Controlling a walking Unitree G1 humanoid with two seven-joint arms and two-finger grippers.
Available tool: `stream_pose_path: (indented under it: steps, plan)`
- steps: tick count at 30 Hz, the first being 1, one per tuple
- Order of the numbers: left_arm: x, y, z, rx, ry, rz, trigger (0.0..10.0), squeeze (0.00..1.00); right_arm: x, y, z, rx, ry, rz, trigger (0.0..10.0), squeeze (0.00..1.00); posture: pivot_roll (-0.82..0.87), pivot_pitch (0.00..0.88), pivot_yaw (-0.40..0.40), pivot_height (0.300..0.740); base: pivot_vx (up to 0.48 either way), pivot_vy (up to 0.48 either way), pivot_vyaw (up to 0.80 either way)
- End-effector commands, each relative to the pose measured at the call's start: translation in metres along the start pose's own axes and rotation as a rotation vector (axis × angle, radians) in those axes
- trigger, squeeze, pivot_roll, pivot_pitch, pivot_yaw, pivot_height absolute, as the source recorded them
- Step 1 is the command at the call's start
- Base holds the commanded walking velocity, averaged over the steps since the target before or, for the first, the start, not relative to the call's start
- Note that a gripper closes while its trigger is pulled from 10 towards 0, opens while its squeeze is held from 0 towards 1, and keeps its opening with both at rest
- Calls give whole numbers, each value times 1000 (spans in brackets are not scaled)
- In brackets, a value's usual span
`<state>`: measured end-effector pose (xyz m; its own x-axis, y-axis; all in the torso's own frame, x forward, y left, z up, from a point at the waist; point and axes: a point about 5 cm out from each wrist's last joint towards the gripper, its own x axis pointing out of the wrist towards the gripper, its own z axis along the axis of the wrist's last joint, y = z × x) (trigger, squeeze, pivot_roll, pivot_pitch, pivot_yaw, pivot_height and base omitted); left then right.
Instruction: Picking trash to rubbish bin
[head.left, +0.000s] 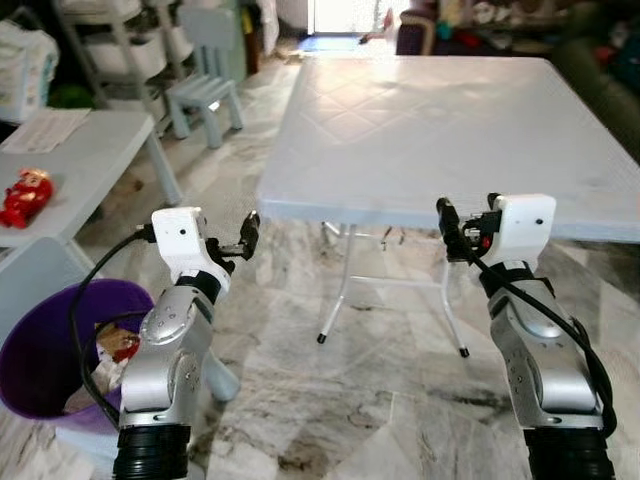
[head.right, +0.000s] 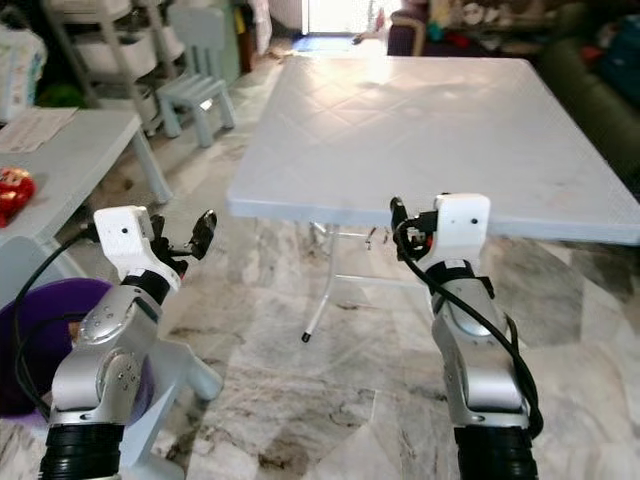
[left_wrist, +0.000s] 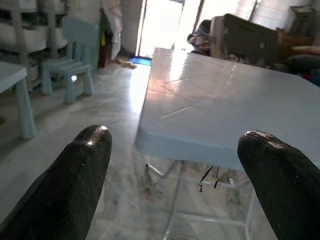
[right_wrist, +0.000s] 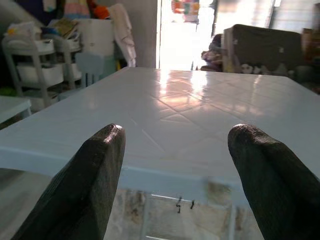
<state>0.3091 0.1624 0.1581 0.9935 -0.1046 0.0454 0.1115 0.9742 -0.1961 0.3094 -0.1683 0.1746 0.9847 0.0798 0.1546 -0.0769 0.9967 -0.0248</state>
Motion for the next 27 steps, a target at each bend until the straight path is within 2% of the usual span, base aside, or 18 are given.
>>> stream_pose_path:
  steps: [1,18,22,27]
  plan:
    - [2,-3,5,8,-16,-16,10000,0,0,-2,2,-2,-7,-6,10000,0,-12,61,17,740,0,0,-800]
    - [2,-2,6,12,-21,-19,10000,0,1,-2,2,-7,-9,-11,10000,0,-9,59,20,740,0,0,-800]
    - [3,-2,6,14,-23,-21,10000,0,0,-2,3,-6,-14,-12,10000,0,-10,58,21,740,0,0,0]
    - [3,-2,6,24,-21,-19,10000,0,0,-2,3,-6,-21,-14,10000,0,-11,59,21,740,290,0,0]
